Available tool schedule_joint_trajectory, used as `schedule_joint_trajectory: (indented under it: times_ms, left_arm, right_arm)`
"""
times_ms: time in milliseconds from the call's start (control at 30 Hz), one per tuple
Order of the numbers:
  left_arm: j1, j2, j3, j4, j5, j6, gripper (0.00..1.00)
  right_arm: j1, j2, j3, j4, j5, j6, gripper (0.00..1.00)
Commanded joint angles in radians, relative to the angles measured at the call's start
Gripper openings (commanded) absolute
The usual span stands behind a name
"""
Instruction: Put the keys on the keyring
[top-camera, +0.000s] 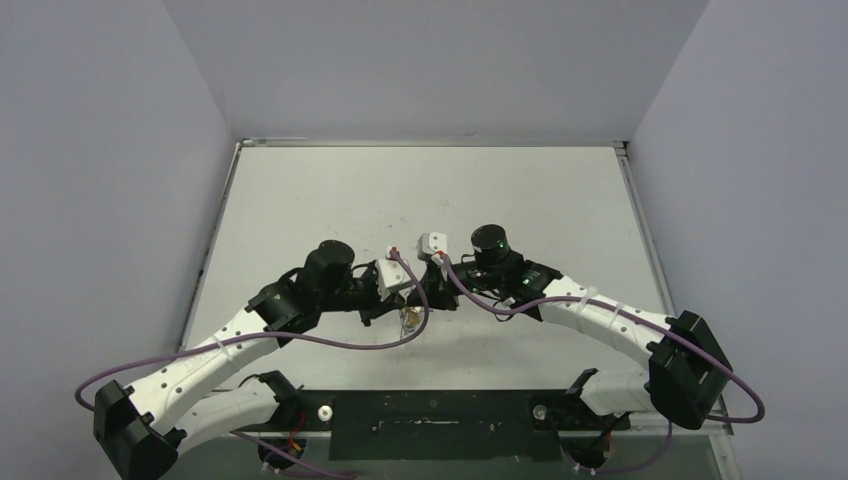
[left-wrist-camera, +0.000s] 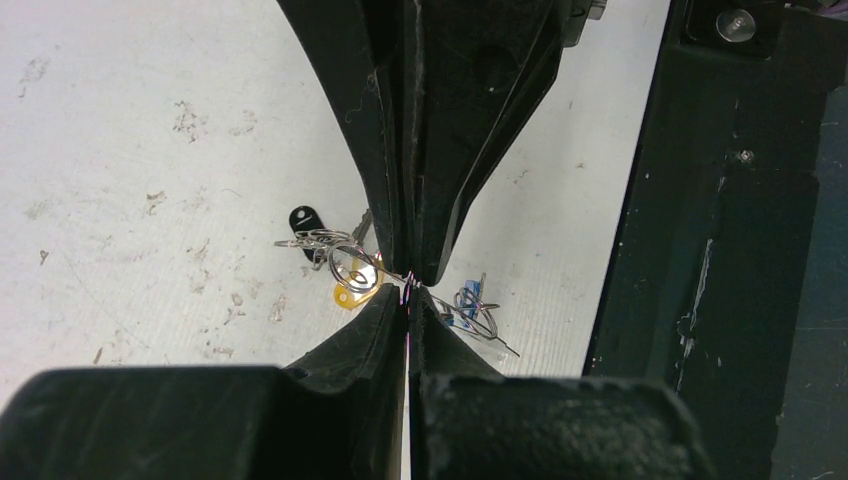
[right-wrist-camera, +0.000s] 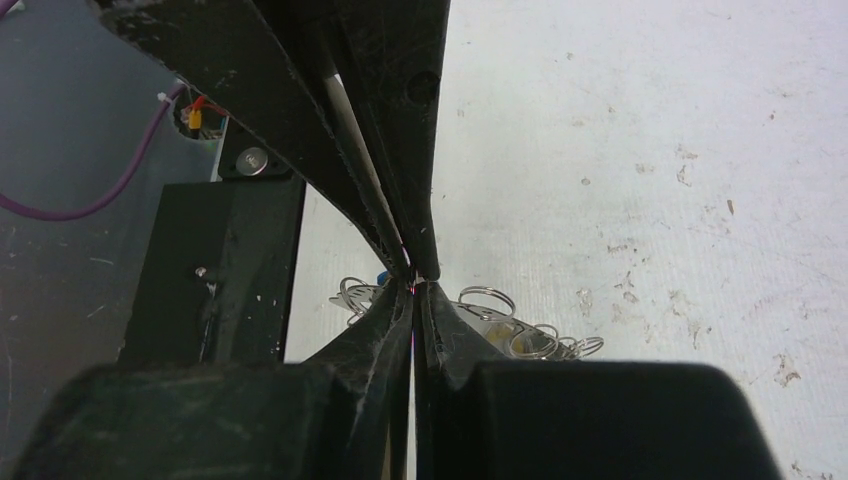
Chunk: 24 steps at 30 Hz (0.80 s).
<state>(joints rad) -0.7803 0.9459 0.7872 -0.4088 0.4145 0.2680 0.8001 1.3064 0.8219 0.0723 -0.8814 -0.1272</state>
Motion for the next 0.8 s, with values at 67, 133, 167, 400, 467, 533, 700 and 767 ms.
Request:
schedule_joint_trajectory:
  times_ms: [67, 133, 167, 400, 467, 533, 700, 767]
  left_arm:
    - [-0.010, -0.040, -0.018, 0.095, -0.017, -0.027, 0.03]
    - [-0.010, -0.063, -0.047, 0.129, -0.029, -0.045, 0.17]
    - [-0.010, -0.075, -0.071, 0.150, -0.036, -0.055, 0.24]
    - [-0.009, -0.185, -0.229, 0.318, -0.048, -0.114, 0.37]
    - [-0.010, -0.209, -0.275, 0.377, -0.036, -0.124, 0.37]
    - [-0.009, -0.233, -0.319, 0.461, -0.020, -0.135, 0.37]
    - [-0.010, -0.264, -0.396, 0.596, -0.046, -0.177, 0.35]
    - [-0.010, -0.266, -0.408, 0.625, -0.075, -0.195, 0.37]
  right_arm:
    - [0.006, -0.028, 0.019, 0.060, -0.006, -0.005, 0.00]
    - [0.005, -0.045, 0.000, 0.097, 0.012, 0.020, 0.00]
    - [0.005, -0.054, -0.009, 0.113, 0.021, 0.030, 0.00]
    - [0.005, -0.100, -0.058, 0.222, 0.037, 0.106, 0.00]
    - [0.005, -0.105, -0.063, 0.234, 0.040, 0.116, 0.00]
    - [0.005, -0.106, -0.068, 0.249, 0.038, 0.127, 0.00]
    - [0.005, -0.108, -0.070, 0.262, 0.035, 0.151, 0.00]
    - [0.005, -0.108, -0.070, 0.262, 0.036, 0.153, 0.00]
